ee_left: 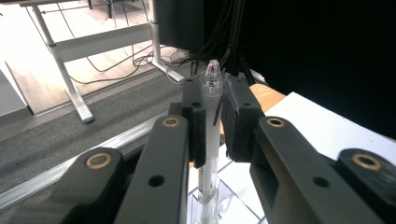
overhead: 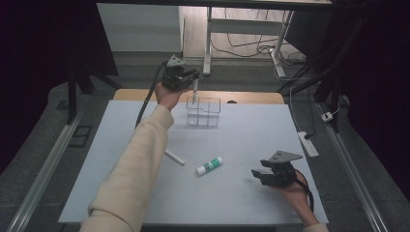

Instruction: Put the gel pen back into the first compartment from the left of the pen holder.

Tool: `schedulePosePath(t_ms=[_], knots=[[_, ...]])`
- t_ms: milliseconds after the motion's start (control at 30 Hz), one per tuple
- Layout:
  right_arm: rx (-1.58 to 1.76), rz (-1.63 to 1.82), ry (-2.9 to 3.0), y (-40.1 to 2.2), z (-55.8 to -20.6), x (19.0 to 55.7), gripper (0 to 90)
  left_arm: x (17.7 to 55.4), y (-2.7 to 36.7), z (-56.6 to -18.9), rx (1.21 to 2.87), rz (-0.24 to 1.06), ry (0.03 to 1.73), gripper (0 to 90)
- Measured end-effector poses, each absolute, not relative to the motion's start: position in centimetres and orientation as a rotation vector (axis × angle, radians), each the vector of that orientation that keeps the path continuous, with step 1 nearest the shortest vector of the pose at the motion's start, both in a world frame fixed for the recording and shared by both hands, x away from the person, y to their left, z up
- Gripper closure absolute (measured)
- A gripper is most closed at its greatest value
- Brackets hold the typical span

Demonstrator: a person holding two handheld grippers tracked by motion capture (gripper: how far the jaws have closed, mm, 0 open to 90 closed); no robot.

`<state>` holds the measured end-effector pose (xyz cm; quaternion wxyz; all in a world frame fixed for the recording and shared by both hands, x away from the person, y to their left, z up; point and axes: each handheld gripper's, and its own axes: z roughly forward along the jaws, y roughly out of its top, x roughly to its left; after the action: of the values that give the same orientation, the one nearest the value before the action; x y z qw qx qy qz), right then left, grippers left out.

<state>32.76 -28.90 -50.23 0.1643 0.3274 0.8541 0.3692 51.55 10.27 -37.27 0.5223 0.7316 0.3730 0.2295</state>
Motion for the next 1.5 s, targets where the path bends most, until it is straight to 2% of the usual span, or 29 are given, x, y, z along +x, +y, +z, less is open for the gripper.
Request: schedulePosePath(t_ms=[333,367,467,600,733,1067,1233,1500], knots=[[0.935,1.044,2.441,-28.9,-50.4,32.8,41.5,52.8,10.1,-39.2,1.788,0.549,0.926,78.4],[0.937,1.043,2.441,-29.0,-50.5,32.8,41.5,52.8,10.2,-39.5,1.788,0.546,0.93,76.9],[0.944,1.042,2.443,-29.0,-50.5,32.8,41.5,52.8,10.5,-39.9,1.799,0.514,0.943,63.7],[0.942,1.042,2.442,-29.1,-50.5,32.8,41.4,52.2,11.1,-40.0,1.835,0.503,0.928,55.4],[0.94,1.039,2.442,-29.0,-50.5,32.8,41.4,51.3,12.1,-40.0,1.859,0.499,0.916,52.0],[0.938,1.034,2.438,-29.0,-50.4,32.8,41.4,48.5,14.4,-40.7,1.912,0.484,0.862,49.6],[0.938,1.038,2.437,-29.1,-50.4,32.9,41.3,46.9,14.7,-41.2,1.983,0.49,0.803,49.3],[0.939,1.036,2.435,-29.1,-50.4,32.9,41.3,44.8,15.1,-41.4,1.996,0.491,0.754,48.9]])
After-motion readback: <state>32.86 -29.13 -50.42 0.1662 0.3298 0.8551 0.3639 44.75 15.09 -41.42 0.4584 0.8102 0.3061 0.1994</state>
